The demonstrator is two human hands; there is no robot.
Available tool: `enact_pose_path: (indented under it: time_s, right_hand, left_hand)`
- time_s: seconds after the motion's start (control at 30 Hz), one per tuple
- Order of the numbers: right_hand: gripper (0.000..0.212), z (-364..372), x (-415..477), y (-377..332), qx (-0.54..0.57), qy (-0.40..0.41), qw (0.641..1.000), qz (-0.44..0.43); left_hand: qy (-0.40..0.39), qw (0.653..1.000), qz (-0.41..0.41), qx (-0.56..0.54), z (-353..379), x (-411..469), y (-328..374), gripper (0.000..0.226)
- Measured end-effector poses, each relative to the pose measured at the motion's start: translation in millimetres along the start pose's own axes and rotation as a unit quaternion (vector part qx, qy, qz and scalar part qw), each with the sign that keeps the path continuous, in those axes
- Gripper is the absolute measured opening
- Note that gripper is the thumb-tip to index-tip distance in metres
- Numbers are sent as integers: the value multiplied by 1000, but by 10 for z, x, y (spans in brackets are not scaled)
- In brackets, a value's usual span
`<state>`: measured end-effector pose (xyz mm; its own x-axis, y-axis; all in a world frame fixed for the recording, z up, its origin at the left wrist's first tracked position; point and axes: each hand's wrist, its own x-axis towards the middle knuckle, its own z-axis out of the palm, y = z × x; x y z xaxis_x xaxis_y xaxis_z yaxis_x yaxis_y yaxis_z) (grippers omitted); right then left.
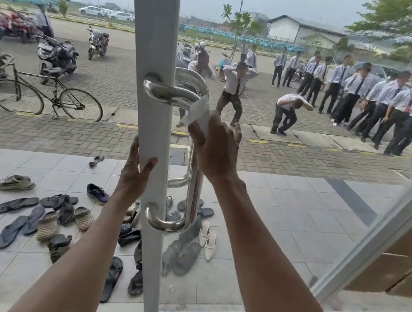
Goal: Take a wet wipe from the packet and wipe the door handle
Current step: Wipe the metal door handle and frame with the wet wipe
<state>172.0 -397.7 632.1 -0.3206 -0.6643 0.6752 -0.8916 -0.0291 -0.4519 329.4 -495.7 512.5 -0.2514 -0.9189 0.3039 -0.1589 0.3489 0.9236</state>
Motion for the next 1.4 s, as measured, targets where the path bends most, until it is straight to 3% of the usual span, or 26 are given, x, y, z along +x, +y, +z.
enact_pose_path:
  time_s: [0.3, 0.43, 0.7, 0.8, 1.0, 1.13, 1.2, 1.27, 1.4]
  right_hand:
    - [56, 450, -551, 161, 33, 27, 995, 90]
    - [55, 720, -959, 381, 46, -31, 990, 126]
    - [82, 863, -1446, 588, -25, -127, 974, 184]
    - [72, 745, -1317, 480, 55, -60, 975, 206]
    - [78, 471, -806, 97, 137, 110, 976, 126]
    - [69, 457, -609, 30, 86, 179, 978, 59]
    - [49, 560, -677, 86, 77, 171, 981, 39]
    - [33, 702, -854, 200, 56, 113, 990, 56]
    - [52, 861, -1244, 396, 18, 51, 992, 114]
  left_hand:
    - [3, 1000, 4, -7, 29, 22, -48, 72]
    - [5, 1000, 8, -5, 25, 22, -51, 73]
    - [3, 1000, 12, -2, 16, 13, -34, 73]
    - [3, 1000, 7, 0, 9, 12, -28, 74]
    - [8, 1000, -1, -3, 5, 16, -26, 79]
    - [4, 1000, -4, -5, 7, 22, -36, 80]
    - [3, 1000, -3, -7, 9, 21, -38, 79]
    - [-1, 1000, -2, -3, 7, 27, -35, 78]
    - [-1, 1000, -6, 4, 7, 34, -46, 75]
